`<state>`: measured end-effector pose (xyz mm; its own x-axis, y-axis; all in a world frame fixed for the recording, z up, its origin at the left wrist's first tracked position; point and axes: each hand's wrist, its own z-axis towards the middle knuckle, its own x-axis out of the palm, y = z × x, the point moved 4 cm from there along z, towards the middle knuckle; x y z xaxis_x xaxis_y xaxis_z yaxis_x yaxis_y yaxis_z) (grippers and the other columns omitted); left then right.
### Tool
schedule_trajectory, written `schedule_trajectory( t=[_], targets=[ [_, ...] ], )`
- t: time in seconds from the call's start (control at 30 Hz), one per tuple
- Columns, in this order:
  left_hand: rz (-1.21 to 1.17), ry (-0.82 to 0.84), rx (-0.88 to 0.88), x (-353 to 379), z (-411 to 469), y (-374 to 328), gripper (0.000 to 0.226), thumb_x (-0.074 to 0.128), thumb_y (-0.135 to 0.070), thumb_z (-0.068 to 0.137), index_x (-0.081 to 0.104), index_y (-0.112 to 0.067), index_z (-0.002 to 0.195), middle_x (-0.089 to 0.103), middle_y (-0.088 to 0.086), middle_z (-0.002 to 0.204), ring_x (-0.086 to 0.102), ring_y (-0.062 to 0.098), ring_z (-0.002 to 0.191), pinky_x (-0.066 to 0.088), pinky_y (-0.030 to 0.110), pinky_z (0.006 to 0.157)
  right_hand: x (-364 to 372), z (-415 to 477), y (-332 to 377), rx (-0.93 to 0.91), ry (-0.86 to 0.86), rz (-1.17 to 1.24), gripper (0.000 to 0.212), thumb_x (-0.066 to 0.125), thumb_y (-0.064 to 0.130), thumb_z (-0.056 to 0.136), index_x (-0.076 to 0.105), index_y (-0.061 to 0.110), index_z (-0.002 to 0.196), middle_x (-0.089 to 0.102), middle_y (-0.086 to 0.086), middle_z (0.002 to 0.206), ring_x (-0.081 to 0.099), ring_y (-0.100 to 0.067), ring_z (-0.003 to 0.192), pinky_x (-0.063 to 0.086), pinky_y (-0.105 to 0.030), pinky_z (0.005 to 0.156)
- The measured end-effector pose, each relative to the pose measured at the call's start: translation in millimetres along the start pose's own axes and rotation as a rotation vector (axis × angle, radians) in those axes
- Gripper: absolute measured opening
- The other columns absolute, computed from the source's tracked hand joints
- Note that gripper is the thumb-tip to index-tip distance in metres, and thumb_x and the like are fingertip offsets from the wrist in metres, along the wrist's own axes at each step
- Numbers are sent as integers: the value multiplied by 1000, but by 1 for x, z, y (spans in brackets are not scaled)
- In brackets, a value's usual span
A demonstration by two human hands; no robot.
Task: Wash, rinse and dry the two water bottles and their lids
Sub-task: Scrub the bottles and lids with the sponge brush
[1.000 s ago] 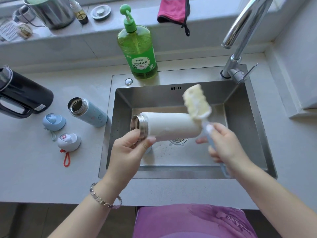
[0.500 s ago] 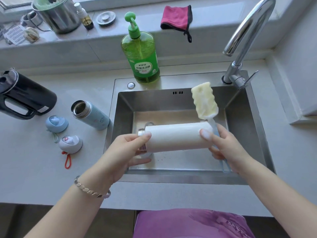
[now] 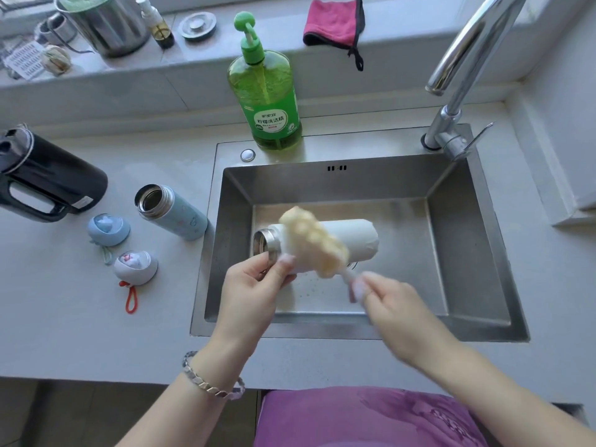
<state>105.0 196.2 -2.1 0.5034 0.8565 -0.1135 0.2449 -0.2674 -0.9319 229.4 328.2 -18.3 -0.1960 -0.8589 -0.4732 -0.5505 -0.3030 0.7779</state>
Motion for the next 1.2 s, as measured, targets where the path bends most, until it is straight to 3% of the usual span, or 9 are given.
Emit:
schedule_trajectory(
  t=[0.1,0.2,0.4,0.5,0.63,0.77,0.93,1.03,1.2],
  targets=[
    [225,43,199,-8,-1,-4,22,65,-24,79,67,-4,70,62,17,69,52,14,70,43,25,66,-14,17,-14,232,-6,214,36,39,27,98,44,17,64,33,9,39,30,-7,37,24,-16,39],
    [342,101,366,-7,-3,-8,30,61,-21,79,58,7,67,50,13,65,42,10,62,33,18,57,3,6,5,142,133,299,35,37,25,98,41,15,64,32,10,38,26,-2,31,20,-11,33],
    [492,219,656,-8,-8,-17,7,53,-18,86,57,-22,81,54,-14,83,51,1,77,40,11,68,-23,7,1,248,78,284,41,38,32,98,33,16,62,24,8,42,18,-5,33,15,-16,34],
    [543,236,711,-7,-8,-16,6,52,-18,87,55,-21,83,48,-21,83,48,-4,78,36,7,70,-15,-1,13,106,137,260,41,39,31,97,34,13,61,27,12,40,24,-3,33,19,-10,35],
    [594,281,786,-7,-10,-15,11,49,-28,93,54,-21,87,43,-25,89,45,-7,84,34,6,75,-32,4,5,205,87,196,44,43,38,95,32,15,60,24,9,41,19,-7,35,17,-12,35],
    [622,293,800,-6,-9,-15,7,49,-24,92,52,-22,86,41,-23,89,43,-8,85,33,6,76,-24,-2,20,98,159,245,43,42,35,95,31,14,58,24,9,43,19,-6,36,18,-14,36],
    [631,308,815,-8,-9,-13,4,51,-20,91,53,-18,89,49,-15,89,45,1,82,36,11,76,-29,3,20,225,186,235,43,40,38,95,31,14,61,22,4,44,16,-8,34,15,-15,35],
    [614,282,793,-11,-9,-11,4,51,-17,89,53,-19,87,47,-19,88,44,-3,80,35,8,75,-19,1,26,130,222,292,42,40,30,97,31,13,60,22,8,42,17,-5,33,16,-13,33],
    [557,248,767,-14,-11,-8,4,51,-16,87,54,-17,86,47,-21,88,47,-8,82,36,5,73,-24,8,7,290,177,266,41,37,20,99,33,14,59,24,7,38,17,-6,30,13,-13,34]
  ],
)
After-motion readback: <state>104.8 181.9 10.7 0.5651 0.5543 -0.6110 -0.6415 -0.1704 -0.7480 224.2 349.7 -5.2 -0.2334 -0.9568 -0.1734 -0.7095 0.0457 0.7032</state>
